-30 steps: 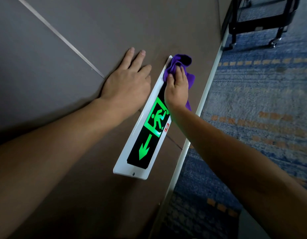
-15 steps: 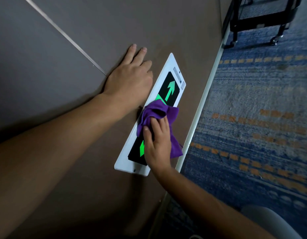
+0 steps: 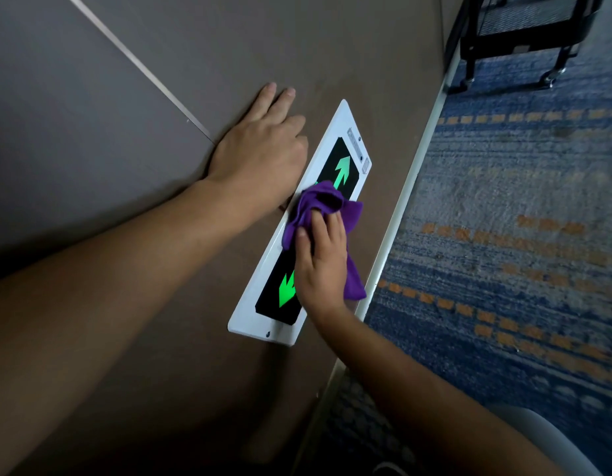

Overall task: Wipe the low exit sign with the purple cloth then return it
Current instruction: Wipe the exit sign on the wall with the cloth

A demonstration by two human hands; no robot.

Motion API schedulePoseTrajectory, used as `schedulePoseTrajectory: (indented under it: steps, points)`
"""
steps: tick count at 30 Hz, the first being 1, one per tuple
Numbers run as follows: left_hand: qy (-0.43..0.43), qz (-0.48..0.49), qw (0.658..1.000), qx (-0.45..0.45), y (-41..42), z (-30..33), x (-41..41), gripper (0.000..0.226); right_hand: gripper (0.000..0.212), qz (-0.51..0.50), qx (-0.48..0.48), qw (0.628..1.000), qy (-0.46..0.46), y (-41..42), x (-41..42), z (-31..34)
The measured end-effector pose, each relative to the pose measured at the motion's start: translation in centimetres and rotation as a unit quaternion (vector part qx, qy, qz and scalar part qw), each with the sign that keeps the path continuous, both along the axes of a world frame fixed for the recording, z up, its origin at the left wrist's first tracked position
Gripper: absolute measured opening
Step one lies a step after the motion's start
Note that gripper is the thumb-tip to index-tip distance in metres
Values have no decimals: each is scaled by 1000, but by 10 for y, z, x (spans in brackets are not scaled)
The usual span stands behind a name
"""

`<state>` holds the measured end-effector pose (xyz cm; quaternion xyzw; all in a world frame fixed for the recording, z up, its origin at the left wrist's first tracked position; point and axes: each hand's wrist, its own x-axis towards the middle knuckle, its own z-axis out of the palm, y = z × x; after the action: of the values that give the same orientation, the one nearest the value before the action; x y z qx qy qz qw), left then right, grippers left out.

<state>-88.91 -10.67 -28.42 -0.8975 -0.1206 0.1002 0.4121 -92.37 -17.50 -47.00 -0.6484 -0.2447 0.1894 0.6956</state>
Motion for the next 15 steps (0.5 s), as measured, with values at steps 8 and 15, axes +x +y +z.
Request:
schedulePoseTrajectory:
  steps: [8, 15]
  points:
    - [2, -2, 1000, 6, -3, 2, -1, 53, 28, -21, -22, 999, -35, -24, -36, -21]
    - [-19, -11, 1000, -16, -6, 2, -4, 57, 34, 58, -32, 997, -50, -65, -82, -33]
